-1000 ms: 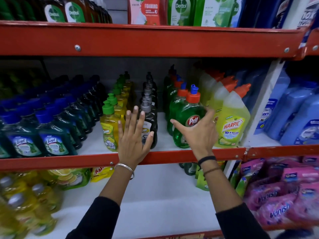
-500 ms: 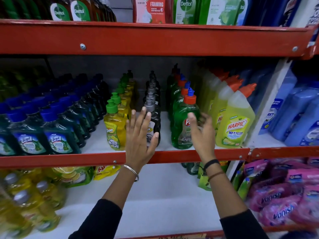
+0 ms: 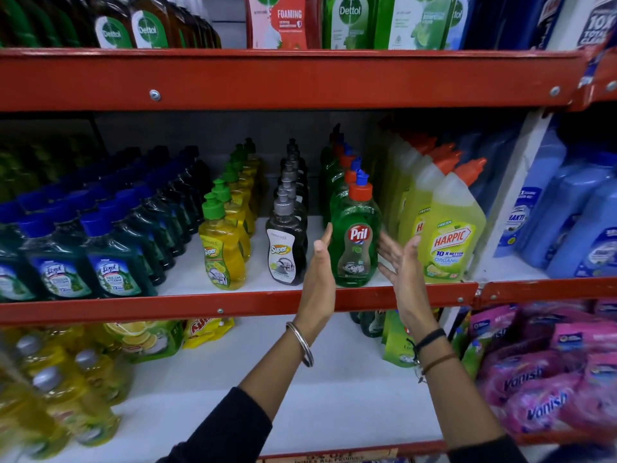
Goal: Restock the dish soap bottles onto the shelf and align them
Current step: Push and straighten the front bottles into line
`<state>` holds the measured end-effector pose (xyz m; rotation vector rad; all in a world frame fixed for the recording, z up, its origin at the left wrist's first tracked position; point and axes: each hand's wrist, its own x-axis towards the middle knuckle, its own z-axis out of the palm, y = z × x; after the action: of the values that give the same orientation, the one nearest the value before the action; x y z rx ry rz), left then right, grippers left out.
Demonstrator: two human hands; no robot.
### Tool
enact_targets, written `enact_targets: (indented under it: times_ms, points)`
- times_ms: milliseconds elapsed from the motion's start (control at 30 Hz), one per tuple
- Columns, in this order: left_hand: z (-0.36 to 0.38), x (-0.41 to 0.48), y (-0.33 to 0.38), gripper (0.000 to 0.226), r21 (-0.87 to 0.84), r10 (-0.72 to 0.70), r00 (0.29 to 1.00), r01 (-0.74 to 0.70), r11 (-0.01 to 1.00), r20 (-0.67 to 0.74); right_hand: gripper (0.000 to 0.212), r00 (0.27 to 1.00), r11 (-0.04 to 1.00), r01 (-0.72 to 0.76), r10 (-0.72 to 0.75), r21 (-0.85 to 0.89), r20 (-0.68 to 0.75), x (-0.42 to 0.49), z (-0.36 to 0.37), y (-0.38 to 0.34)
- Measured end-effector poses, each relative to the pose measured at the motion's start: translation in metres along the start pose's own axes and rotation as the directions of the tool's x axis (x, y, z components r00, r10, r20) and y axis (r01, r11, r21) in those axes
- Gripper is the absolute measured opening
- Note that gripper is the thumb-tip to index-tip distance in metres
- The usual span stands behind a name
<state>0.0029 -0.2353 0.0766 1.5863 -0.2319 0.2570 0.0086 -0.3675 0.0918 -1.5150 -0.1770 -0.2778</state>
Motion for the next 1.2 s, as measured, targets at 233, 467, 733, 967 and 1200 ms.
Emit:
enact_targets:
  times_ms: [233, 467, 733, 967, 1200]
  points:
    - [-0.004, -0.001, 0.001, 0.068, -0.001, 0.000, 1.000, 0.000, 1.000, 0.016, 0.117, 1.000, 1.000, 0.017, -0.017, -0.007, -0.003, 0.001, -0.003, 0.003]
    - [-0.006, -0.004, 0.002, 0.065, 0.044, 0.019, 1.000, -0.020, 0.999, 0.020, 0.118, 0.999, 0.999, 0.034, -0.034, -0.012, 0.025, 0.003, -0.001, 0.007]
    - [-0.022, -0.030, -0.002, 0.069, -0.025, 0.309, 0.892, -0.336, 0.942, -0.331, 0.065, 0.906, 0.919, 0.393, -0.394, -0.038, -0.154, -0.041, 0.040, 0.031]
    - [-0.071, 0.001, 0.004, 0.066, 0.064, 0.151, 0.917, -0.137, 0.988, -0.369, 0.089, 0.973, 0.982, 0.167, -0.178, 0.085, 0.145, -0.044, 0.101, 0.026]
    - [-0.089, 0.002, 0.004, 0.062, 0.098, 0.066, 0.990, -0.053, 0.994, -0.129, 0.107, 0.982, 0.992, -0.010, -0.014, 0.124, 0.188, -0.020, 0.114, 0.022]
